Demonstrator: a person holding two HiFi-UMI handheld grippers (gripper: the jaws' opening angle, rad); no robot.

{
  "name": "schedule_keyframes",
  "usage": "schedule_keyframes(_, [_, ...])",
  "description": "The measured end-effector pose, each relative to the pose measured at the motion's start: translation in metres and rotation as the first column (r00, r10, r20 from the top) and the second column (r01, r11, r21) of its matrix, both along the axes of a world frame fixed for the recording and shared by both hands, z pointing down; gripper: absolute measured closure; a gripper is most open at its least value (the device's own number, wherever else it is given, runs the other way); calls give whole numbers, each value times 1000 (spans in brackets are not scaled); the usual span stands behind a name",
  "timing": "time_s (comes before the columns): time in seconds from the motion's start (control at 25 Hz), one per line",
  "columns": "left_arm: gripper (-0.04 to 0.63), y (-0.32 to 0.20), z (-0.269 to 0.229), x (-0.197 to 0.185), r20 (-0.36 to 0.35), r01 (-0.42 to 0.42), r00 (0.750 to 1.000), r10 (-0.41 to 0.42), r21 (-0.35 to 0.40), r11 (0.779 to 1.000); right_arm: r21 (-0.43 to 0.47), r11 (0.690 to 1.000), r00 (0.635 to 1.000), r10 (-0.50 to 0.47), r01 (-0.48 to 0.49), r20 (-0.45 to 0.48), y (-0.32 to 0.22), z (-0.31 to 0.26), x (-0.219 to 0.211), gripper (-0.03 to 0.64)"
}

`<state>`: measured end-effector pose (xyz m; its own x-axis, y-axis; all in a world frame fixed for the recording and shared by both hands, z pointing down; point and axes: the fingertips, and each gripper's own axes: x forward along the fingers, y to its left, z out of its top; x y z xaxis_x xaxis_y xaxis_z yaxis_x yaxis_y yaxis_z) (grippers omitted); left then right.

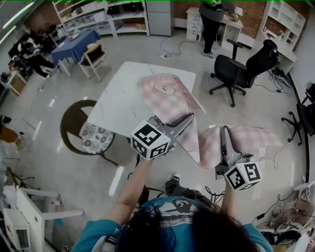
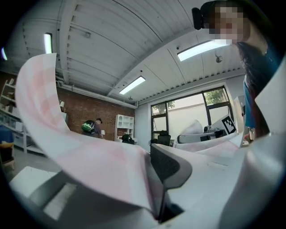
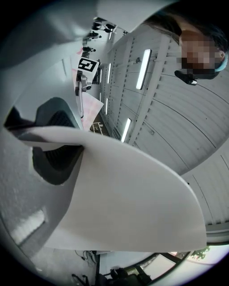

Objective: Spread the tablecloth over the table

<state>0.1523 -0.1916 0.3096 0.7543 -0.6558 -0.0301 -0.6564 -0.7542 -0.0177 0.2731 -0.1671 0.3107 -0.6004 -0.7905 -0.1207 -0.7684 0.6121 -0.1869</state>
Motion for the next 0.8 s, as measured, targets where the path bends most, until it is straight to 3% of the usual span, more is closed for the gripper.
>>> schedule_keyframes(0.24, [499,-75,-17,-15,56,-14,998,11,46,999,67,998,1000,-15,16,-22,-77,-15,-18,575])
schedule_keyframes(0.56, [499,-154,-26,-42,74,7,997,-11,51,999,113,993,999,-21,24,-31,-155,-28,-48,575])
schedule_keyframes(0.8, [499,-202,-39,-49,33,4,999,-6,71,997,131,991,998,30,-23,-48,-201,-40,-51,575])
